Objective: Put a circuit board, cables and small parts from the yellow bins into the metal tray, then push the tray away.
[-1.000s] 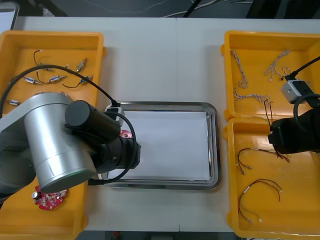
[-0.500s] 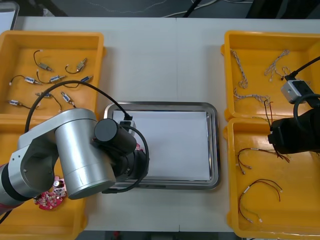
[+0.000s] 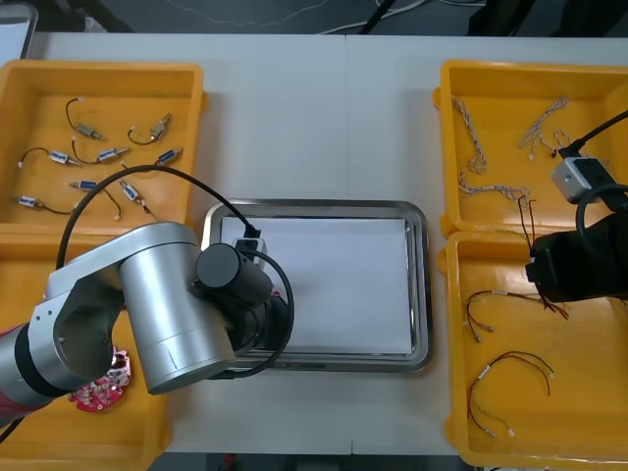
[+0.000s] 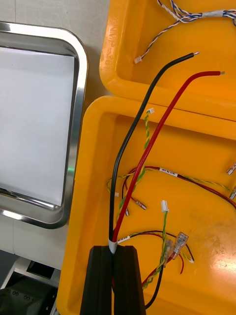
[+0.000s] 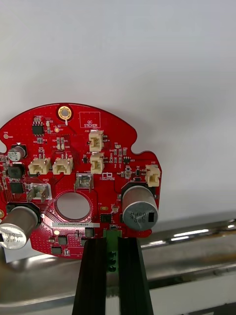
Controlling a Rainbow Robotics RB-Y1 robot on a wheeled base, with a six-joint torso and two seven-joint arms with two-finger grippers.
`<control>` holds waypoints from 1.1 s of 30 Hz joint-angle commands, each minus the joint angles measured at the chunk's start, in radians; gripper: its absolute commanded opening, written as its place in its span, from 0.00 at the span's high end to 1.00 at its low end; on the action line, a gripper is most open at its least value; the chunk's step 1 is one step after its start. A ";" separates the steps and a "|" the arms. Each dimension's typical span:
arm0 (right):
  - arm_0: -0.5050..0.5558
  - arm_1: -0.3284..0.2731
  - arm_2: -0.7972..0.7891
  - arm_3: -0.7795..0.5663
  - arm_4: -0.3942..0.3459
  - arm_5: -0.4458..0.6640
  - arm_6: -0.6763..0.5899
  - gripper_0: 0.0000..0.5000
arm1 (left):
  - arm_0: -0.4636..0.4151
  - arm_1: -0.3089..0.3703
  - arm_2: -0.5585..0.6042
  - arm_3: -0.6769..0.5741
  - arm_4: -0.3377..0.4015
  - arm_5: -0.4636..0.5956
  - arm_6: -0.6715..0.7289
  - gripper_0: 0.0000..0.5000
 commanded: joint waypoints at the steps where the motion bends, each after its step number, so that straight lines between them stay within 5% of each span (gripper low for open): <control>1: -0.013 -0.006 0.010 -0.031 -0.008 0.003 0.005 1.00 | -0.001 -0.033 -0.025 0.043 -0.026 -0.046 0.002 1.00; 12: -0.013 -0.006 0.010 -0.031 -0.008 0.003 0.005 1.00 | 0.000 -0.035 -0.033 0.043 -0.018 -0.049 -0.003 1.00; 13: -0.013 -0.006 0.010 -0.031 -0.008 0.003 0.005 1.00 | 0.000 -0.035 -0.033 0.043 -0.018 -0.049 -0.005 0.86; 14: -0.013 -0.006 0.010 -0.031 -0.008 0.003 0.005 1.00 | 0.000 -0.035 -0.033 0.043 -0.018 -0.051 -0.003 0.50; 15: -0.013 -0.006 0.010 -0.031 -0.008 0.003 0.005 1.00 | 0.000 -0.035 -0.033 0.044 -0.020 -0.052 -0.003 0.30; 21: -0.013 -0.006 0.010 -0.031 -0.008 0.003 0.005 1.00 | 0.000 -0.044 -0.029 0.041 -0.027 -0.056 0.000 0.00; 28: -0.013 -0.006 0.010 -0.031 -0.008 0.003 0.005 1.00 | 0.000 -0.044 0.035 -0.023 -0.006 0.018 0.002 0.00; 33: -0.013 -0.006 0.010 -0.031 -0.008 0.003 0.005 1.00 | 0.000 -0.036 0.153 -0.089 0.089 0.102 0.002 0.00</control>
